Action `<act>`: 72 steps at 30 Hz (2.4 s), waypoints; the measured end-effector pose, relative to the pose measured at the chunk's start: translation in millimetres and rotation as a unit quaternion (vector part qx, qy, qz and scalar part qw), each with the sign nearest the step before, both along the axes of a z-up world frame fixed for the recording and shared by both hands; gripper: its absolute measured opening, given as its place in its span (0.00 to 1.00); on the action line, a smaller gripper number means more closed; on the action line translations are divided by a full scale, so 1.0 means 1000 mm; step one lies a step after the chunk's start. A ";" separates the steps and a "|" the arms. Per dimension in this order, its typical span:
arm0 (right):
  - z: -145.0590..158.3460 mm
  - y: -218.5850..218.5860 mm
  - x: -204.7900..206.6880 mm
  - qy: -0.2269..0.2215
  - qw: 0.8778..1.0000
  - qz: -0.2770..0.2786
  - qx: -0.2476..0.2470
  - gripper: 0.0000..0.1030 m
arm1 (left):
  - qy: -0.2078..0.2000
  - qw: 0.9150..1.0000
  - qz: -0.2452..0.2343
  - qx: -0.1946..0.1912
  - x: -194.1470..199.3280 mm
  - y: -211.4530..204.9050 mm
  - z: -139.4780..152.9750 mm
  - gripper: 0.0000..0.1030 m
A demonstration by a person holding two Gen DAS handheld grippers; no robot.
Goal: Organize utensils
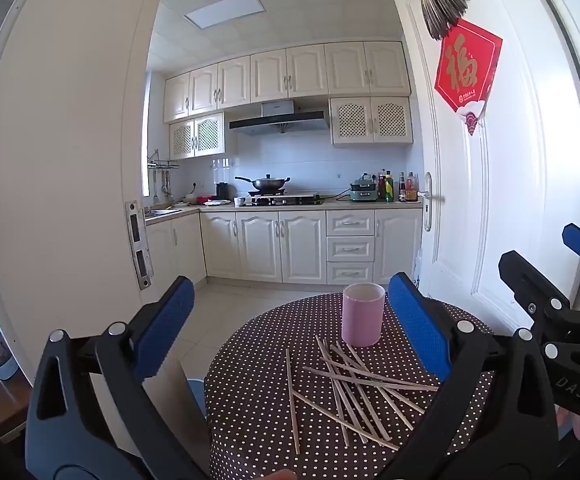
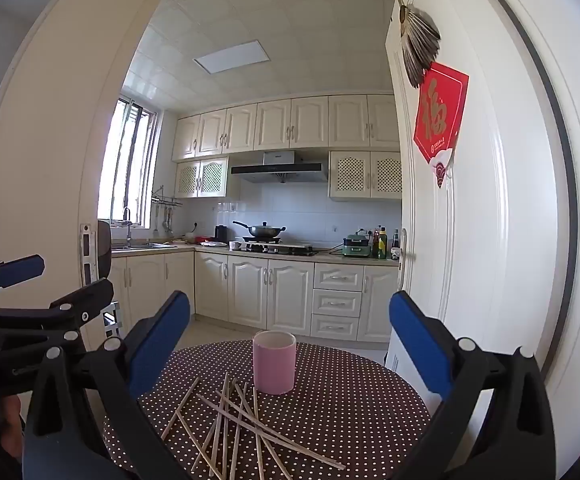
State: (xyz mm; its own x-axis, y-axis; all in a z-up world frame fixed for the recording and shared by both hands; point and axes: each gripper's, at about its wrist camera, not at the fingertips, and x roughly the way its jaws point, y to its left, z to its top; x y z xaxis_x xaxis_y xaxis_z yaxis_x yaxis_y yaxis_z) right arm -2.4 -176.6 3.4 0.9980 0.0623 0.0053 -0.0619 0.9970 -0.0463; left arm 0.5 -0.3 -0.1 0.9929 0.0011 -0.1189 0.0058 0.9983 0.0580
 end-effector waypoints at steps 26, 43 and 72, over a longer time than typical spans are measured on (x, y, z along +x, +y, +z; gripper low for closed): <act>-0.003 0.002 0.003 0.006 1.000 -0.002 0.004 0.93 | -0.001 1.000 0.002 0.001 0.003 0.000 -0.003 0.93; -0.005 0.001 0.002 0.008 1.000 -0.002 0.005 0.93 | -0.003 1.000 0.002 0.003 0.002 0.000 -0.005 0.93; -0.004 0.001 0.002 0.013 1.000 -0.002 0.008 0.93 | -0.003 1.000 0.003 0.003 0.001 0.001 -0.005 0.93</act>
State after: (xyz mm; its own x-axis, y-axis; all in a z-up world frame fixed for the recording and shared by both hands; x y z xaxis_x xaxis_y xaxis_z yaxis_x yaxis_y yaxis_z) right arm -0.2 -175.5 -0.5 0.9981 0.0584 -0.0198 -0.0590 0.9979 -0.0279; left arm 1.8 0.4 -4.9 0.9936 0.0082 -0.1127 -0.0011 0.9980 0.0631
